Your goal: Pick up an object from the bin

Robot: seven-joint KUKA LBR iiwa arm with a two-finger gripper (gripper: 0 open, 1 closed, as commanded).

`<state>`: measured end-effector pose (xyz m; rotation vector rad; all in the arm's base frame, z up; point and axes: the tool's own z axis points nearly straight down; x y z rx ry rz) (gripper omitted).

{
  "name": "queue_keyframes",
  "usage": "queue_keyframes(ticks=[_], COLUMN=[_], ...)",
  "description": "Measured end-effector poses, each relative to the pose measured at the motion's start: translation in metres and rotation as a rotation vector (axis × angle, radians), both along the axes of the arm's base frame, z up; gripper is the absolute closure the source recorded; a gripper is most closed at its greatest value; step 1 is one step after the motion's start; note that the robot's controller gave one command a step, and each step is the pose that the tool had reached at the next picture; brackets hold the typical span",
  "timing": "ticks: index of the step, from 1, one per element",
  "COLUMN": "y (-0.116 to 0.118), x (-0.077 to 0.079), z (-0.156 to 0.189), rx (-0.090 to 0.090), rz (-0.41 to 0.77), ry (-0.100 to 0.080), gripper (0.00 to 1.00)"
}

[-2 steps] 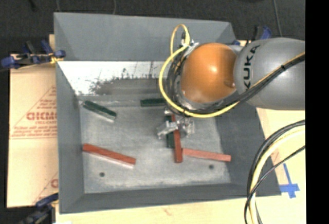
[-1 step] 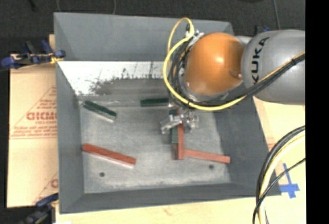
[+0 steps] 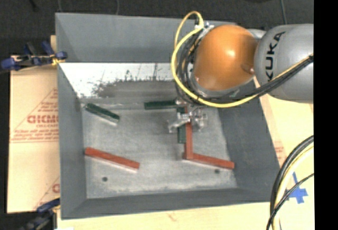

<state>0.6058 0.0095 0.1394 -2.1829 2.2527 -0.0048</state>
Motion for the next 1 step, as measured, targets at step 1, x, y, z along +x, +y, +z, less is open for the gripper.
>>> queue_keyframes(ticks=[1], y=[-0.0001], x=[0.0011], z=[0.0063], rx=[0.002], rz=[-0.008], ry=[0.001], gripper=[1.00])
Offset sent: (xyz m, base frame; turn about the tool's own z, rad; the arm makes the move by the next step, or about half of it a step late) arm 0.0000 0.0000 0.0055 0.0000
